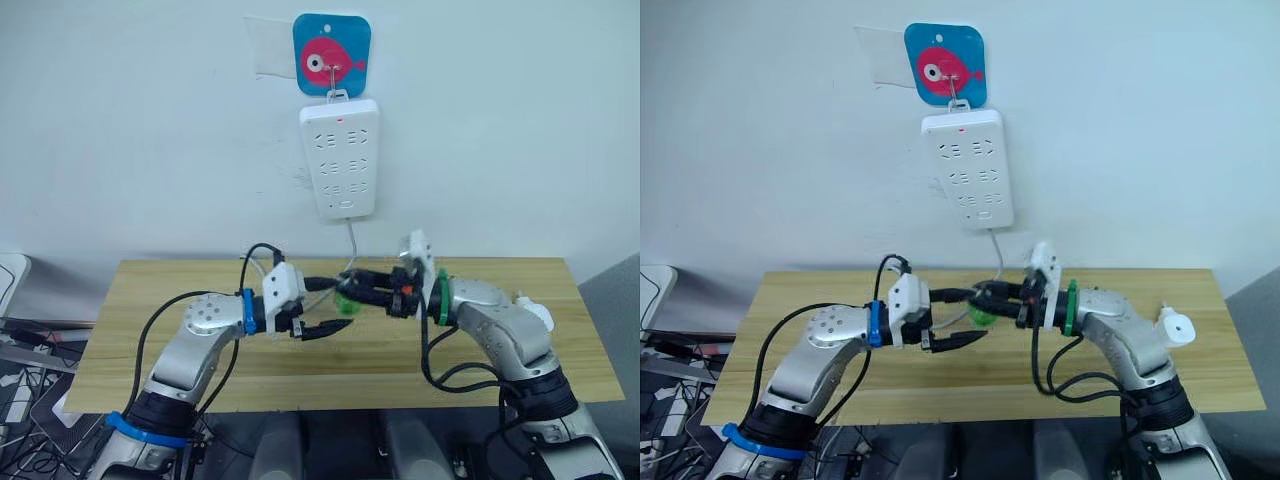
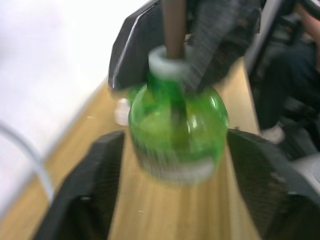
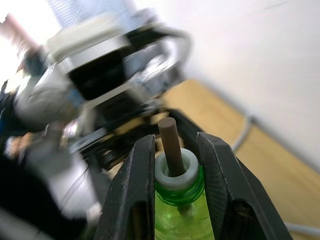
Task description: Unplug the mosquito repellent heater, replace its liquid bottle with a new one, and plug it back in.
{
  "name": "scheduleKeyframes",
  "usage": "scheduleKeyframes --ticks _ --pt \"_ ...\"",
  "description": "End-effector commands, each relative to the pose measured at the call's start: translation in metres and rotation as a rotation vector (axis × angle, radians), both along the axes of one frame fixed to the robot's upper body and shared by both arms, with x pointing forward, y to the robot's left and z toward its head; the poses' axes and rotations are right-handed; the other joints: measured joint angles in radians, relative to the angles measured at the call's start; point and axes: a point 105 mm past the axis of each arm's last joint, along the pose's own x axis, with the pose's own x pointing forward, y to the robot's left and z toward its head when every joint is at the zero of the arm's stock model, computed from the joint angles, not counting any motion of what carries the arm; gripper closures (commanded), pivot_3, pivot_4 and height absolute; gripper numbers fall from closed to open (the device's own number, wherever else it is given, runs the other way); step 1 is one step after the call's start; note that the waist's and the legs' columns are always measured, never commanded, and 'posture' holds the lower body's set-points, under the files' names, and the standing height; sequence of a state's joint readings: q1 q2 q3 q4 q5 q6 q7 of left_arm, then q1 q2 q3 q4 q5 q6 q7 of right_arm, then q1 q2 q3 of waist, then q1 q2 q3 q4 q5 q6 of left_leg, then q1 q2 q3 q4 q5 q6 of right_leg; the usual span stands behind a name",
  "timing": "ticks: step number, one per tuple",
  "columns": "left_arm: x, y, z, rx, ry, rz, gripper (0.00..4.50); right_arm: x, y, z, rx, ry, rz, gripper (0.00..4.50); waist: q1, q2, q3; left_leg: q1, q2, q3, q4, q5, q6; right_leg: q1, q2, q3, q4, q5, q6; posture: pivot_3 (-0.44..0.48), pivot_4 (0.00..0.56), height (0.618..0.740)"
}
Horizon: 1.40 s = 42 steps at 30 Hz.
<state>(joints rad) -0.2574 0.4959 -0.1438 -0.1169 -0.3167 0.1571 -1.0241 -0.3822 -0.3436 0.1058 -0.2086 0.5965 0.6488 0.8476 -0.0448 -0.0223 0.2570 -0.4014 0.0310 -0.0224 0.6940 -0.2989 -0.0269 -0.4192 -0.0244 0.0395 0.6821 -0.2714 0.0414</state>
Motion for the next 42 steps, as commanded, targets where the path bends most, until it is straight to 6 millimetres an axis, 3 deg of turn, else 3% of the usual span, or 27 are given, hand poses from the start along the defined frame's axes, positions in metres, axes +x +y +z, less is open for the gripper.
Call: scheduleKeyframes --ticks 1,7,12,25,34,37,42 --pt "-0.002 -0.005 0.018 -0.104 -0.071 0.046 0.00 0.008 -0.021 0.009 0.178 0.197 -0.148 3.61 0.002 0.000 0.000 0.000 0.000 0.000 0.000 0.000 0.000 0.000 0.000 0.000 0.000 0.000 0.000 -0.042 0.215 0.740" --pt "0.006 -0.033 0.041 -0.251 -0.210 0.130 0.00 0.026 -0.045 -0.001 0.535 0.620 -0.346 3.61 0.010 0.000 -0.001 -0.001 -0.001 0.001 0.001 0.000 0.000 0.000 -0.002 0.000 0.001 0.000 0.000 -0.047 0.207 0.740" --pt "0.014 -0.046 0.047 -0.310 -0.264 0.197 0.00 0.032 -0.049 0.008 0.730 0.774 -0.398 3.61 0.009 0.001 -0.002 -0.001 -0.001 0.002 0.001 0.000 0.000 -0.001 -0.002 0.001 0.001 0.000 0.000 -0.046 0.204 0.740" --pt "0.017 -0.059 0.038 -0.323 -0.250 0.211 0.00 0.021 -0.040 0.024 0.752 0.856 -0.336 3.61 0.002 0.002 -0.003 -0.001 -0.002 0.002 0.001 0.000 0.000 0.000 0.000 0.001 0.001 0.000 0.000 -0.047 0.204 0.740" --pt "0.021 -0.061 0.043 -0.350 -0.262 0.218 0.00 0.017 -0.034 0.029 0.756 0.866 -0.313 3.61 0.002 0.002 -0.003 -0.001 -0.002 0.003 0.001 0.000 0.000 0.000 0.000 0.001 0.000 0.000 0.000 -0.054 0.204 0.740" --pt "0.020 -0.062 0.044 -0.364 -0.259 0.216 0.63 0.016 -0.033 0.030 0.757 0.866 -0.309 3.61 0.002 0.002 -0.004 -0.001 -0.001 0.002 0.001 0.000 0.000 0.000 0.000 0.001 0.000 0.000 0.000 -0.055 0.205 0.740" --pt "0.019 -0.063 0.043 -0.364 -0.256 0.217 2.19 0.015 -0.032 0.031 0.764 0.870 -0.307 3.61 0.002 0.002 -0.004 -0.001 -0.002 0.002 0.001 0.000 0.000 0.000 0.000 0.001 0.000 0.000 0.000 -0.055 0.205 0.740"
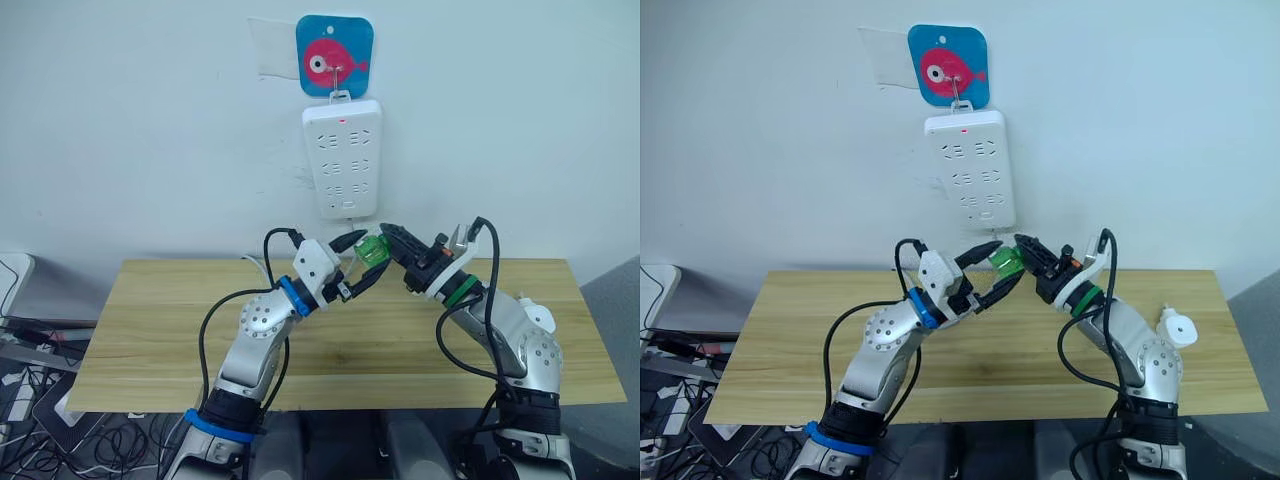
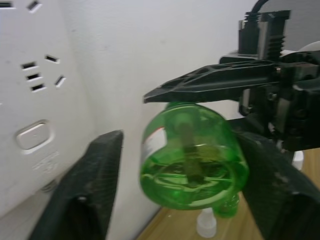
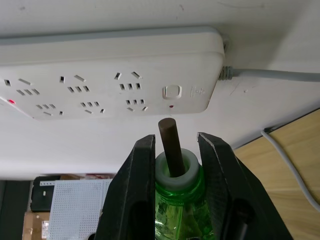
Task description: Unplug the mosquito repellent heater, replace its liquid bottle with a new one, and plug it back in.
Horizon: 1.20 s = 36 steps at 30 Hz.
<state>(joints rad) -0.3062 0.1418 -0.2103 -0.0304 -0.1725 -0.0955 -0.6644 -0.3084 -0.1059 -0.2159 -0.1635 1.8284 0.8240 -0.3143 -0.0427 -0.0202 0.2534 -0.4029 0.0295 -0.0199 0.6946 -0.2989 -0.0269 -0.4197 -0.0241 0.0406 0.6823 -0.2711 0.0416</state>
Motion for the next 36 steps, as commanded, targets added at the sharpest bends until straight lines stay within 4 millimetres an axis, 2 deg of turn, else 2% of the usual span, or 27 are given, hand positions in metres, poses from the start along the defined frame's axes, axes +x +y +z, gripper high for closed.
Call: scheduleKeyframes --ticks 1,9,12,17,19,21,24,26,29,31,36 --pt "-0.004 -0.001 0.009 -0.029 -0.038 0.003 2.25 -0.008 0.002 0.014 0.024 -0.052 0.017 3.61 0.000 0.000 0.000 0.000 0.000 0.000 0.000 0.000 0.000 0.000 0.000 0.000 0.000 0.000 0.000 -0.055 0.206 0.740" --pt "-0.001 0.001 0.006 -0.023 -0.029 0.024 2.25 -0.014 0.006 0.014 -0.034 -0.084 0.055 3.61 0.000 0.000 0.000 0.000 0.000 0.000 0.000 0.000 0.000 0.000 0.000 0.000 0.000 0.000 0.000 -0.059 0.209 0.740" --pt "-0.002 0.003 0.006 -0.021 -0.030 0.023 2.25 -0.017 0.004 0.011 -0.115 -0.103 0.080 2.64 0.000 0.000 0.000 0.000 0.000 0.000 0.000 0.000 0.000 0.000 0.000 0.000 0.000 0.000 0.000 -0.061 0.213 0.740" --pt "-0.003 0.007 0.006 -0.017 -0.025 0.012 2.25 -0.032 -0.007 -0.006 -0.386 -0.150 0.209 0.83 0.000 0.000 0.000 0.000 0.000 0.000 0.000 0.000 0.000 0.000 0.000 0.000 0.000 0.000 0.000 -0.071 0.229 0.740" --pt "-0.005 0.011 0.005 0.003 -0.023 -0.011 2.25 -0.051 -0.025 -0.024 -0.611 -0.173 0.348 0.12 0.003 0.000 0.000 0.000 0.000 0.000 0.001 0.000 0.000 0.000 0.000 0.000 -0.001 0.000 0.000 -0.075 0.235 0.740" --pt "-0.006 0.015 0.002 0.024 -0.017 -0.028 2.25 -0.070 -0.048 -0.034 -0.819 -0.201 0.494 0.02 0.009 0.001 0.001 -0.001 0.000 -0.001 0.001 0.000 0.000 0.000 -0.001 -0.001 -0.001 0.000 0.000 -0.078 0.244 0.740" --pt "-0.007 0.021 -0.002 0.038 -0.009 -0.035 2.25 -0.072 -0.092 -0.041 -1.104 -0.197 0.565 0.02 0.007 0.003 0.002 -0.001 -0.001 0.000 0.002 0.000 0.000 0.000 0.000 0.000 -0.002 0.000 0.000 -0.087 0.252 0.740" --pt "-0.008 0.021 -0.002 0.038 -0.009 -0.038 2.25 -0.064 -0.118 -0.043 -1.238 -0.192 0.552 0.02 0.003 0.001 0.002 0.002 -0.001 -0.001 0.002 0.000 0.000 0.003 0.003 -0.001 -0.002 0.000 0.000 -0.094 0.260 0.740" --pt "-0.013 0.017 -0.006 0.053 -0.024 -0.054 2.25 -0.030 -0.175 -0.041 -1.435 -0.115 0.390 0.02 -0.006 0.001 0.002 0.005 -0.001 -0.002 0.002 0.000 0.000 0.006 0.005 -0.001 -0.002 0.000 0.000 -0.093 0.267 0.740" --pt "-0.016 0.014 -0.007 0.045 -0.021 -0.061 2.25 -0.012 -0.205 -0.043 -1.543 -0.063 0.307 0.02 -0.009 0.002 0.003 0.005 -0.001 -0.001 0.002 0.000 0.000 0.006 0.005 0.000 -0.002 0.000 0.000 -0.092 0.270 0.740" --pt "-0.025 0.008 -0.009 0.038 -0.016 -0.080 2.25 0.010 -0.244 -0.056 -1.621 0.095 0.200 0.02 -0.014 0.001 0.005 0.005 -0.001 0.000 0.001 0.000 0.000 0.005 0.004 0.001 -0.002 0.000 0.000 -0.072 0.280 0.740"
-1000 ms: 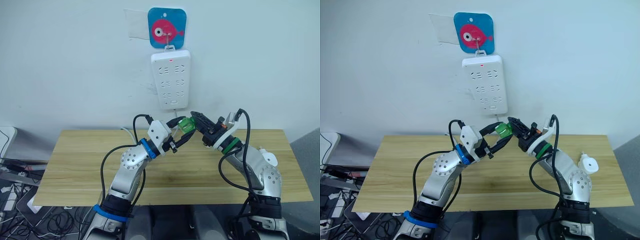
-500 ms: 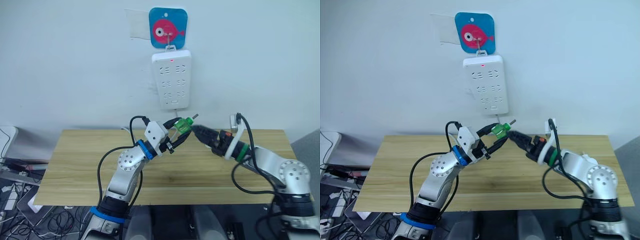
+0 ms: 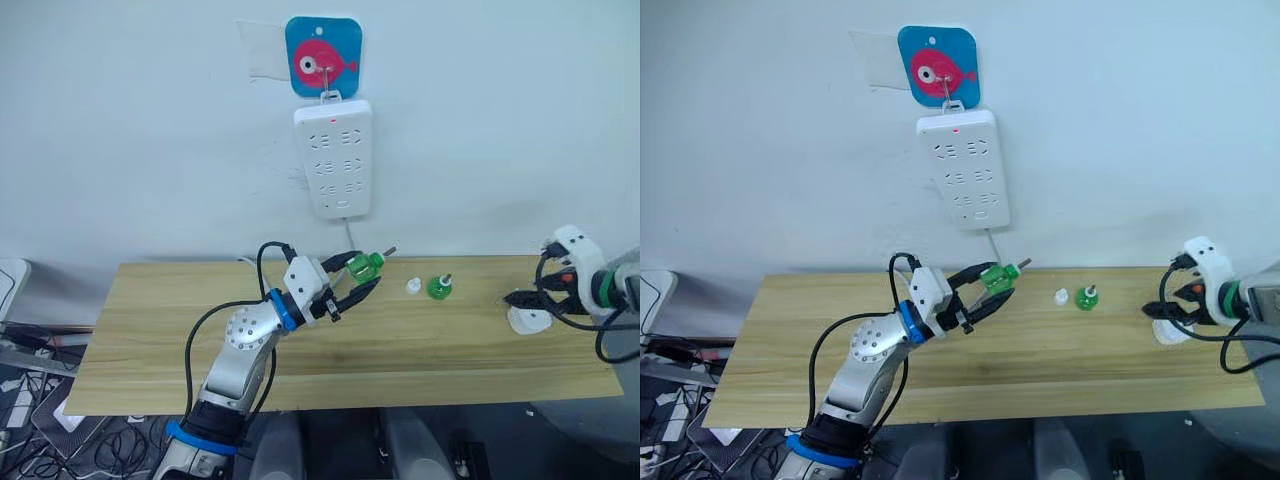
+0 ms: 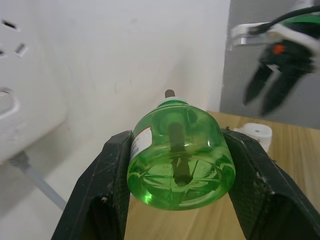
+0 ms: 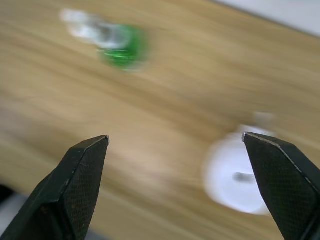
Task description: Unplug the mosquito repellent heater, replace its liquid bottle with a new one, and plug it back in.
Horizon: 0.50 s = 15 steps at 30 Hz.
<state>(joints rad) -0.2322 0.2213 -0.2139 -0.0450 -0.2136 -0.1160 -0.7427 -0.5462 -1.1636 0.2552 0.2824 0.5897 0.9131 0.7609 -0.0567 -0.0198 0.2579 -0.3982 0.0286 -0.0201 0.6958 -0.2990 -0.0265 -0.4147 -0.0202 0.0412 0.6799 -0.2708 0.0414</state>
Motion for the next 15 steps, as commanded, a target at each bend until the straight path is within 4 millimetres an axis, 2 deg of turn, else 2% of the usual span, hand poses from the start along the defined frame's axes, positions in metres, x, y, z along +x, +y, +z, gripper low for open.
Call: scheduleKeyframes --ticks 1,7,15 --pt "-0.013 -0.007 0.011 -0.021 -0.053 -0.032 2.25 0.008 -0.026 -0.009 -0.047 0.040 -0.131 0.02 0.000 0.001 0.002 -0.001 0.000 0.000 0.000 0.000 0.000 0.000 0.000 0.000 0.000 0.000 0.000 -0.067 0.282 0.740" --pt "-0.018 0.001 0.007 -0.003 -0.036 -0.019 2.25 0.006 -0.043 -0.018 -0.063 0.138 -0.245 0.02 0.006 0.007 0.009 -0.001 0.001 0.000 -0.001 0.000 0.000 -0.001 -0.004 0.000 0.000 0.000 0.000 -0.044 0.297 0.740" --pt "-0.019 0.002 0.006 -0.002 -0.026 -0.003 2.25 -0.001 -0.045 -0.031 -0.028 0.217 -0.305 0.02 0.010 0.006 0.013 -0.001 0.000 0.000 -0.001 0.000 0.000 0.000 -0.005 0.000 0.000 0.000 0.000 -0.028 0.309 0.740"
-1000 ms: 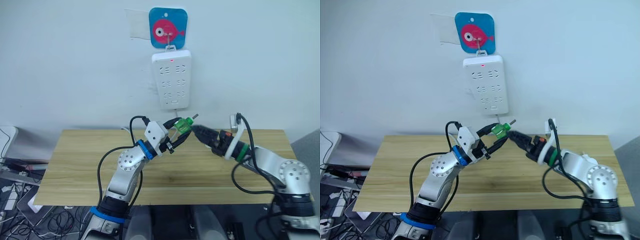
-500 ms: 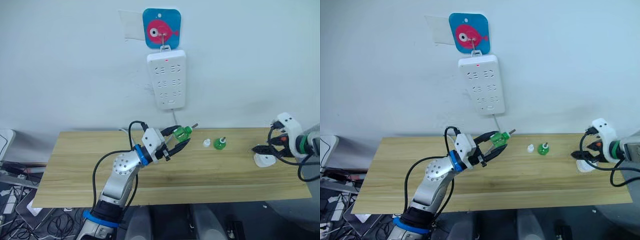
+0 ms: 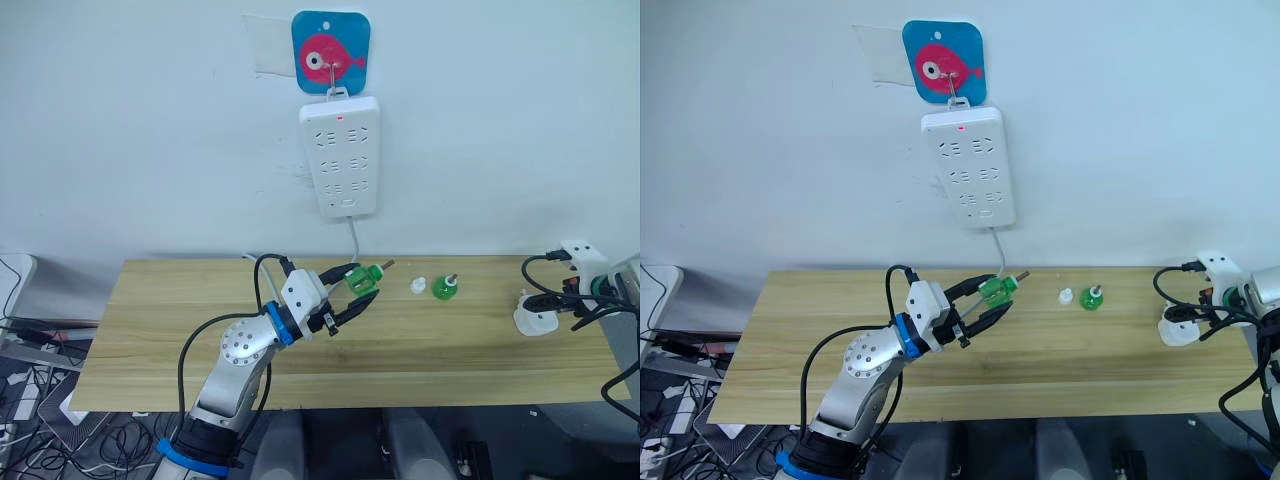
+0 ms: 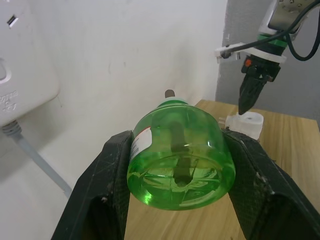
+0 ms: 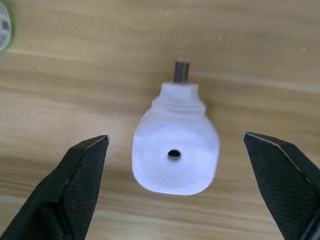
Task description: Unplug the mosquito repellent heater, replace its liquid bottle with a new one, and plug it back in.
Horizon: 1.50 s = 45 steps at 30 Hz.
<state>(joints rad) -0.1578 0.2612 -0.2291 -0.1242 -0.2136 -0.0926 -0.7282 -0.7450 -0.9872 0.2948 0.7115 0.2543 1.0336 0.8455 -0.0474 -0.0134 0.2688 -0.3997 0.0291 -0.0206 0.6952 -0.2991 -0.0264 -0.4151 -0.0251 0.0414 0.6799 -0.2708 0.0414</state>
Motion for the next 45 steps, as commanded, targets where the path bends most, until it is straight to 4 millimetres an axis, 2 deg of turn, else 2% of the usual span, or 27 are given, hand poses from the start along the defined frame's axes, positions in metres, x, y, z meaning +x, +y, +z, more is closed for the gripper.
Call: scheduleKeyframes --ticks 1,6,16,23,45 --pt "-0.006 -0.003 0.013 -0.028 -0.046 -0.010 2.25 -0.003 -0.007 0.003 0.006 0.000 -0.036 0.02 0.002 0.000 0.003 0.000 0.000 0.000 0.000 0.000 0.000 0.000 0.000 0.000 0.000 0.000 0.000 -0.028 0.309 0.740" --pt "-0.008 -0.003 0.012 -0.026 -0.039 -0.009 2.25 -0.006 -0.011 -0.006 0.001 0.014 -0.041 0.02 0.004 0.001 0.008 0.000 0.000 0.000 0.000 0.000 0.000 0.000 0.000 0.000 0.000 0.000 0.000 -0.027 0.315 0.740" --pt "-0.003 0.000 0.015 -0.013 -0.041 -0.009 2.25 -0.001 0.000 -0.025 0.051 0.010 -0.018 0.02 0.004 0.001 0.024 0.000 0.000 0.000 0.000 0.000 0.000 0.000 0.001 0.000 0.000 0.000 0.000 -0.014 0.324 0.740" --pt "-0.005 0.004 0.014 0.000 -0.036 -0.005 2.25 -0.004 -0.007 -0.034 0.037 0.011 -0.037 0.02 0.008 0.000 0.026 0.000 0.000 0.000 0.000 0.000 0.000 0.000 -0.001 0.000 0.000 0.000 0.000 -0.005 0.326 0.740" --pt "-0.007 -0.002 0.012 0.007 -0.027 -0.029 2.25 0.005 -0.010 -0.030 0.010 -0.022 -0.017 0.02 0.008 0.001 0.030 0.000 0.000 0.000 -0.001 0.000 0.000 0.000 0.000 0.000 -0.001 0.000 0.000 -0.017 0.324 0.740"
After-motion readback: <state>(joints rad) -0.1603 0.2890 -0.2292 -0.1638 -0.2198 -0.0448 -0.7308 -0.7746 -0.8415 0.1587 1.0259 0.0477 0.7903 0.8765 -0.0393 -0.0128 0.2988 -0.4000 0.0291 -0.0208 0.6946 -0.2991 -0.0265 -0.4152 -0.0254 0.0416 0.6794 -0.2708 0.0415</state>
